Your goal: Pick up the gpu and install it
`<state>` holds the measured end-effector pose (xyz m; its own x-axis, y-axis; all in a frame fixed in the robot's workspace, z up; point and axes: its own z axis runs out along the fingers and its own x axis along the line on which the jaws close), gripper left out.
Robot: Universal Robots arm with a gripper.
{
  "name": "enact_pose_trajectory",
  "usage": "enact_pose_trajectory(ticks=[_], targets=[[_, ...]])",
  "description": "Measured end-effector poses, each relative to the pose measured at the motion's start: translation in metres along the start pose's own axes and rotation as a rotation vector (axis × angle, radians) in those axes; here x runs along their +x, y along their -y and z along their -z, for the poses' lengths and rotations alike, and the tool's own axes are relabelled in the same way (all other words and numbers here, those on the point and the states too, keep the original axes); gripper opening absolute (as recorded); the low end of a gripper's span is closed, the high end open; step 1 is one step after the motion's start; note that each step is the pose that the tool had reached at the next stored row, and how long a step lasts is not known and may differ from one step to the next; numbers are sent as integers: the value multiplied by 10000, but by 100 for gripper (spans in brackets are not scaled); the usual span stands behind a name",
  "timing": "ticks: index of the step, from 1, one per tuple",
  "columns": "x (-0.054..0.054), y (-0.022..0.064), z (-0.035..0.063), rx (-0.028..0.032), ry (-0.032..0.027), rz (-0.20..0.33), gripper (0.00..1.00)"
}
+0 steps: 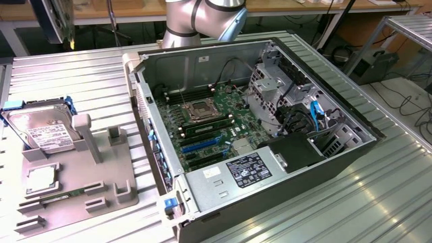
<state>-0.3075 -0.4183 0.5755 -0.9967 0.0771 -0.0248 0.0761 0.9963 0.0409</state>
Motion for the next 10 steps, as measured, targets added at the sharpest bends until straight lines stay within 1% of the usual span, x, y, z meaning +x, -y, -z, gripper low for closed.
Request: enact_pose_trajectory(ticks=[10], targets=[[-3,-7,101,0,-1,0,27]])
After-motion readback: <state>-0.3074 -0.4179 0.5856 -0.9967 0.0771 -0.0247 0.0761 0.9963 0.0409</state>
